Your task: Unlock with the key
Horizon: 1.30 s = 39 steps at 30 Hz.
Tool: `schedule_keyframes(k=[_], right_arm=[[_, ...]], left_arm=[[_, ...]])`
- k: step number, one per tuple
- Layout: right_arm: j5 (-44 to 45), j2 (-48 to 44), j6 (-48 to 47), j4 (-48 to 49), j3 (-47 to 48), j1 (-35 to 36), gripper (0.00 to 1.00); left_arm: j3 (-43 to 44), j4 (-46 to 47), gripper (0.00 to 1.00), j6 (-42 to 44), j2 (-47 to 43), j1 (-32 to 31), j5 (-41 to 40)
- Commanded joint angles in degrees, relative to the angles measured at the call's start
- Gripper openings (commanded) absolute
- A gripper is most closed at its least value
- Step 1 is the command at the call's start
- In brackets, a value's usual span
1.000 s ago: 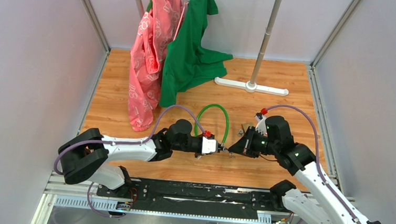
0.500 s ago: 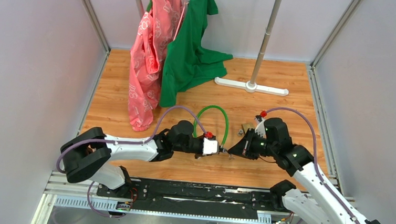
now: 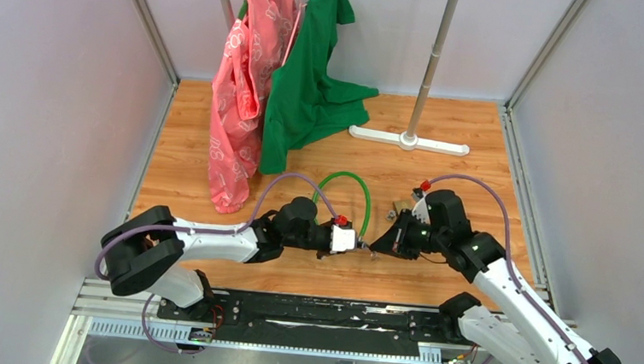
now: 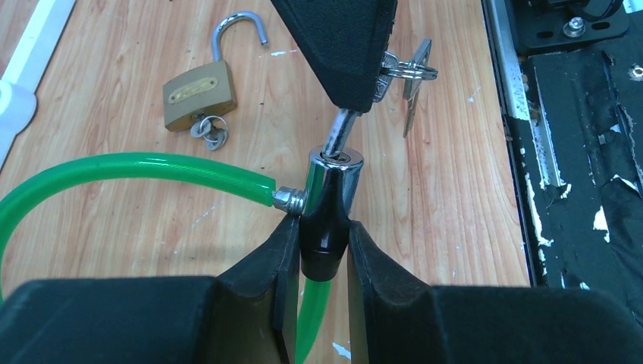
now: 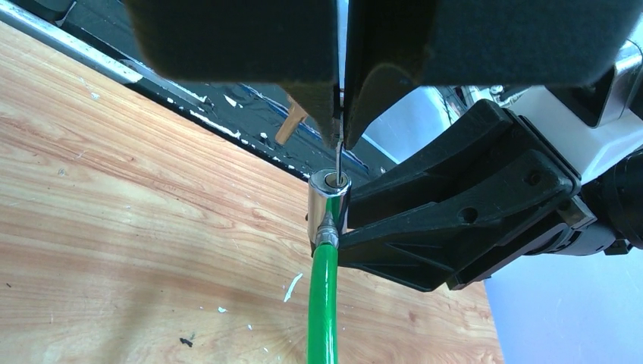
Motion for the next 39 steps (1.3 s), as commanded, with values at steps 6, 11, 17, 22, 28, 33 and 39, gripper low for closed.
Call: schedule_keyframes(k=[6, 11, 17, 22, 28, 33, 39], right_arm=[[-4.0, 3.6, -1.4, -3.2, 0.0, -0.6, 0.00], [-5.6, 4.7, -3.8, -5.0, 2.3, -0.7, 0.00], [-4.8, 4.8, -5.6, -7.2, 4.3, -0.7, 0.00], [-4.1, 4.2, -6.9, -9.1, 5.7, -1.6, 0.00], [-5.5, 4.2, -8.4, -11.3, 6.8, -3.0, 0.00], [-5.4, 4.4, -9.0, -11.7, 6.7, -3.7, 0.00], [-5.9, 5.2, -9.2, -10.8, 7.5, -3.9, 0.00]], left_arm=[[3.1, 6.1, 0.00, 1.2, 0.5, -1.2, -0.8], [3.0, 6.1, 0.00, 1.5, 0.6, -1.2, -1.2], [2.2, 6.1, 0.00, 3.0, 0.2, -1.5, -2.1], [1.2, 6.1, 0.00, 4.7, -0.1, -1.8, -2.9], [0.5, 6.1, 0.00, 5.9, -0.2, -1.8, -3.2], [0.2, 6.1, 0.00, 6.4, -0.1, -2.0, -2.7], [0.4, 6.1, 0.00, 6.6, 0.5, -2.2, -2.6]])
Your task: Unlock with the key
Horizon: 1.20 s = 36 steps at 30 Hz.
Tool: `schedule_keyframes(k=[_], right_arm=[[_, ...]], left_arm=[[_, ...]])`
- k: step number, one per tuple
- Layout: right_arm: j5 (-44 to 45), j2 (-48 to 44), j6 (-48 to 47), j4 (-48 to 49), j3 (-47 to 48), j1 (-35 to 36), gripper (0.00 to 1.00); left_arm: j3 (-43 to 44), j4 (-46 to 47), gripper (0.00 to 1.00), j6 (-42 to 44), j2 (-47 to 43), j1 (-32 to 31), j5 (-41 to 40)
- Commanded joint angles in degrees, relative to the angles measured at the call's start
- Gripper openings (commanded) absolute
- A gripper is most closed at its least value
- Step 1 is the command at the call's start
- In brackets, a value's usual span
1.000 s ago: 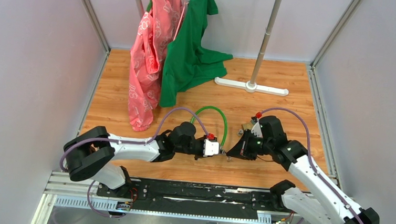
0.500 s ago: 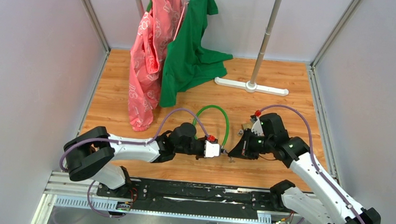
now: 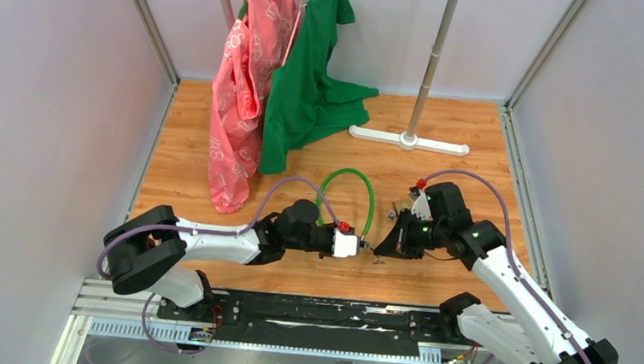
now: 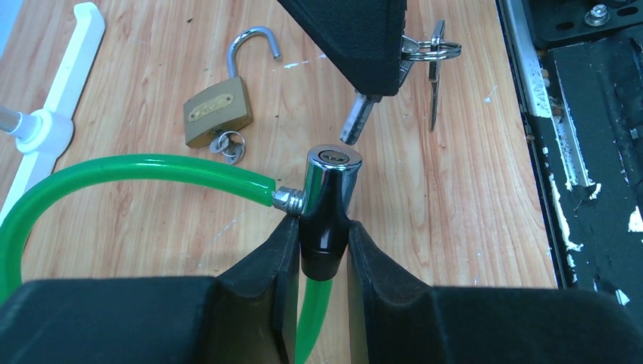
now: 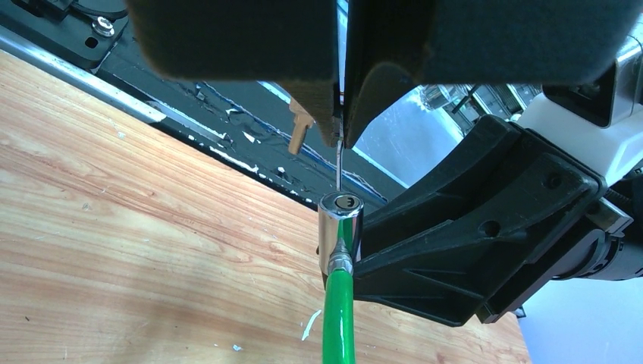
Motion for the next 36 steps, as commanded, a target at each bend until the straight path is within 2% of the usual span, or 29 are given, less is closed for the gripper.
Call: schedule_keyframes(k=[1, 19, 36], right_arm=[[-1.4, 0.2, -1.3, -1.1, 2.2, -0.9, 0.00], [-3.4, 1.2, -0.5, 1.1, 1.3, -0.9, 0.00], [-0.8, 1.5, -3.3, -3.4, 2.1, -1.0, 0.00]], left_arm=[[0.5, 4.3, 0.00, 2.1, -0.4, -0.9, -0.1], [0.7, 4.4, 0.00, 2.1, 0.0, -1.4, -0.4], [0.7, 4.3, 0.00, 2.2, 0.0, -1.5, -0.2]])
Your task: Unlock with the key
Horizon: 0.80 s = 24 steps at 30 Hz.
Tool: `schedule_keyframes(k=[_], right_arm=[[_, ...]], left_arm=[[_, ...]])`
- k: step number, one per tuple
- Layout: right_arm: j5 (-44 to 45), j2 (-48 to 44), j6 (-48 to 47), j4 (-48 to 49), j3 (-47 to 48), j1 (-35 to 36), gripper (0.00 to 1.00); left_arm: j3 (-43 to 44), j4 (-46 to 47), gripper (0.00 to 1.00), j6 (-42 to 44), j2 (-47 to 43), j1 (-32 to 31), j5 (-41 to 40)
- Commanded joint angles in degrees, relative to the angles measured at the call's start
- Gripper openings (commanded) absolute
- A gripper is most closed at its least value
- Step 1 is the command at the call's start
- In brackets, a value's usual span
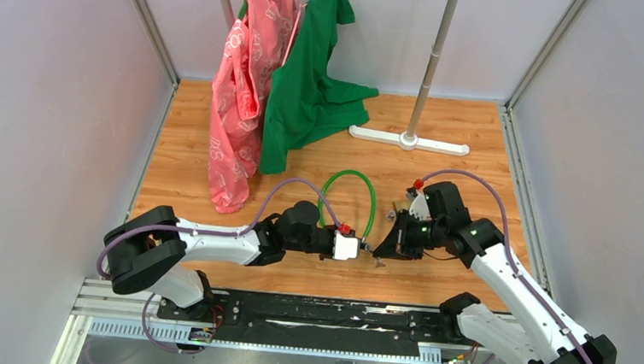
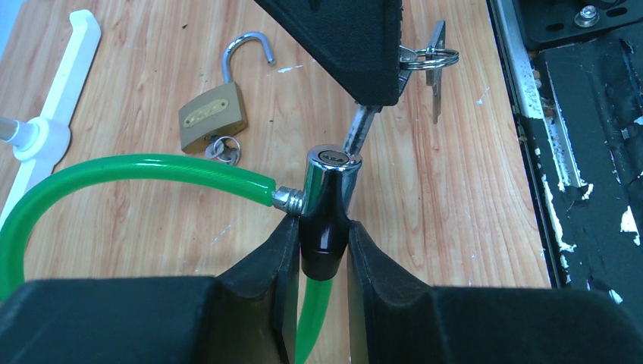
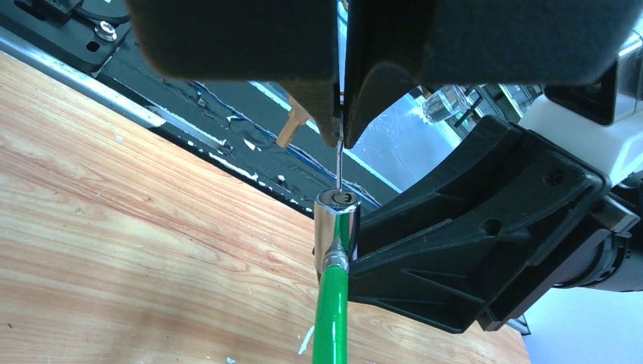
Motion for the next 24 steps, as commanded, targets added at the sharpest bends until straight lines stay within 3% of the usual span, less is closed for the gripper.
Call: schedule_keyframes(k=[1, 24], right_arm=[[1.1, 0.3, -1.8, -3.1, 1.8, -1.0, 0.00], [-1.0, -0.6, -1.9, -3.0, 1.8, -1.0, 0.00]], left_arm=[[0.7, 4.3, 0.00, 1.8, 0.0, -0.8, -0.1], [1.2, 4.3, 0.00, 1.8, 1.3, -1.4, -0.7]])
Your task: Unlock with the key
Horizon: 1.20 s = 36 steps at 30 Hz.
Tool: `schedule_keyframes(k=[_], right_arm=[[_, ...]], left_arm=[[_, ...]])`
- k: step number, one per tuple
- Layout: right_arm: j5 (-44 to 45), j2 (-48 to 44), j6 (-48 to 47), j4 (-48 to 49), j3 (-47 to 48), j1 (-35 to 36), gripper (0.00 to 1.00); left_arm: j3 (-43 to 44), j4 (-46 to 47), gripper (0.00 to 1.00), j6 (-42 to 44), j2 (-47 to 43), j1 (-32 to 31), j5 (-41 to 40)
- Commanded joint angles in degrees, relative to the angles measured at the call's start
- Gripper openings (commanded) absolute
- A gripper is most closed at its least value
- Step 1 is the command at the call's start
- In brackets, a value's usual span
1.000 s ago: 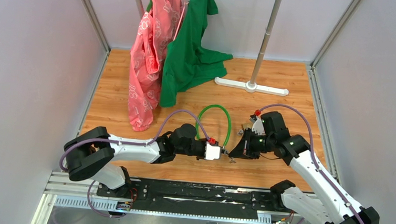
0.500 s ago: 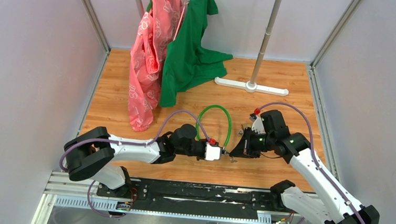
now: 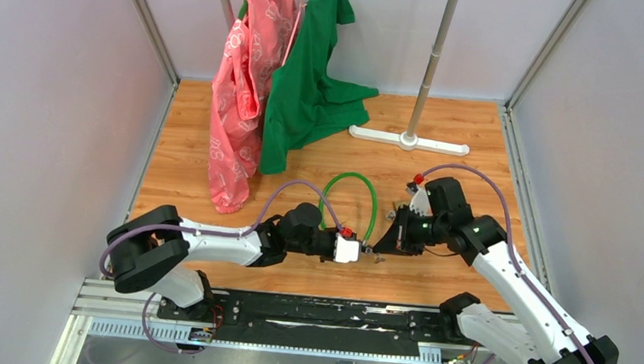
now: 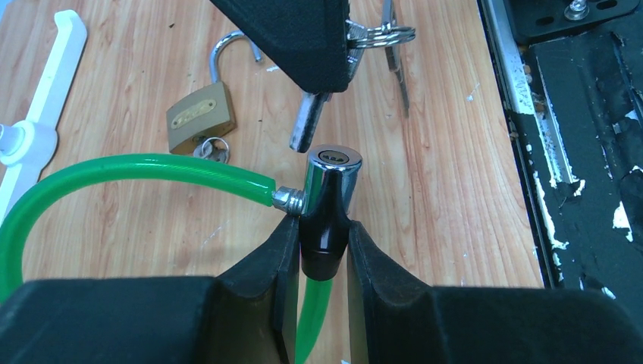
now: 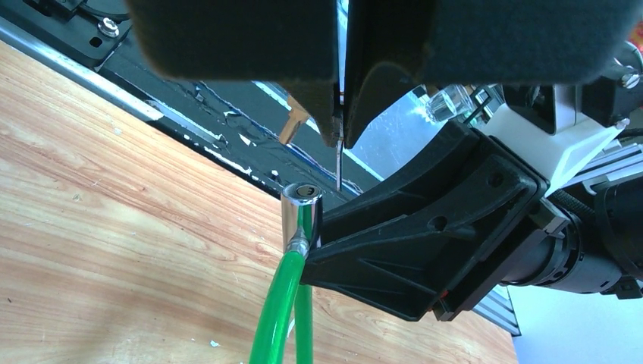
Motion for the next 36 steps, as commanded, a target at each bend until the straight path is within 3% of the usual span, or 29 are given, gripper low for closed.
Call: schedule_keyframes(k=[1, 36], right_arm=[[-1.3, -1.5, -0.3, -2.5, -1.0, -1.0, 0.00], [-1.0, 0.8, 0.2, 0.4, -3.8, -0.9, 0.00]], left_arm=[[1.2, 4.3, 0.00, 1.4, 0.5, -0.6, -0.9], [1.4, 4.3, 0.00, 0.8, 0.1, -0.6, 0.0]])
